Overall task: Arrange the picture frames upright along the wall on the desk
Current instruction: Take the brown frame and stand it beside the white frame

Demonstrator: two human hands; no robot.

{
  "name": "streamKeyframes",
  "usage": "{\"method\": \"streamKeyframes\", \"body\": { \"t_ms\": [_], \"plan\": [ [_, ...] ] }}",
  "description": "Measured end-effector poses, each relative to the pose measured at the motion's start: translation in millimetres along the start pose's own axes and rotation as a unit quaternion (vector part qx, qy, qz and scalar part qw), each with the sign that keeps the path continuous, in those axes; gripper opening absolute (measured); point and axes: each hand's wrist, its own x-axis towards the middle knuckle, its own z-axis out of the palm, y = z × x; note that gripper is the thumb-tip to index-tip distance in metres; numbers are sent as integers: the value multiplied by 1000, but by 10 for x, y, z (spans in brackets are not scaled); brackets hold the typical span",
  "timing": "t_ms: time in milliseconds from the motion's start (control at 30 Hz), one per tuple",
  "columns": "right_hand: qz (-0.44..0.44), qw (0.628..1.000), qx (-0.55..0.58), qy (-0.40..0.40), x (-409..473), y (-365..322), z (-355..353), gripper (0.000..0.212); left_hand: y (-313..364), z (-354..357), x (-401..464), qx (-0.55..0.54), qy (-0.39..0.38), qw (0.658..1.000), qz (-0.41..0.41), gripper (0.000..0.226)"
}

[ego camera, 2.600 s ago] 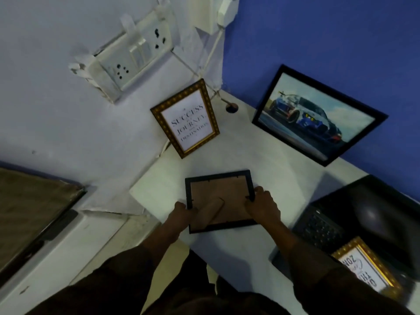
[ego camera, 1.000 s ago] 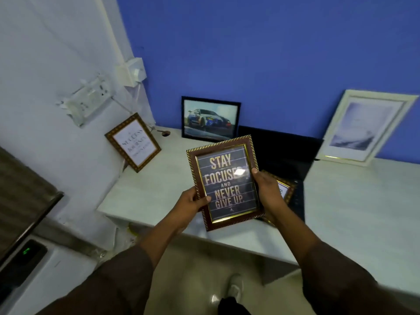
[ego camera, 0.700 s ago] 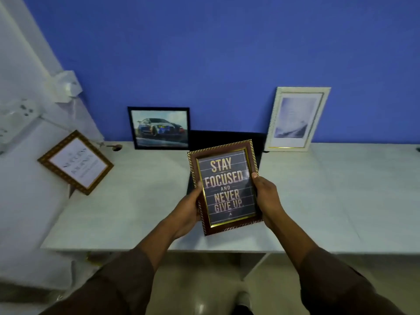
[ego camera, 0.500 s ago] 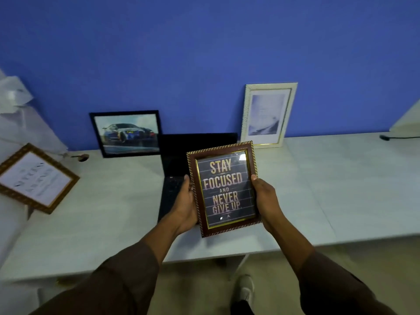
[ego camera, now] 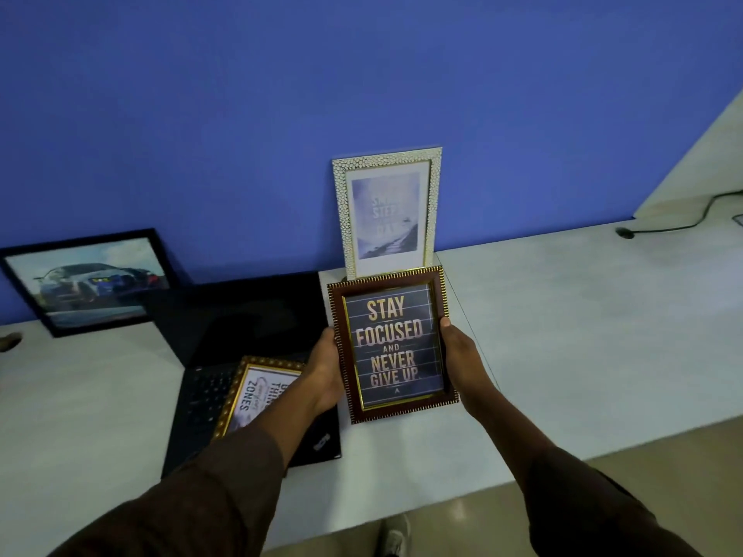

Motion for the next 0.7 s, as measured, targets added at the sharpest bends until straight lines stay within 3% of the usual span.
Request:
{"method": "streamKeyframes", "body": {
  "t_ms": [167, 400, 567, 700],
  "plan": [
    [-9, 1000, -19, -15, 515, 131, -268, 50, 37, 317, 483, -7, 39, 999, -33, 60],
    [20, 998, 53, -26, 997, 241, -487, 44, 25, 633, 976, -21, 75, 996, -54, 61],
    [56, 994, 88, -31, 1163, 274, -567, 41, -4, 778, 1177, -4, 51, 995, -90, 56],
    [61, 991, 108, -46, 1223, 298, -594, 41, -52, 796, 1265, -12, 39, 997, -67, 56]
  ]
}}
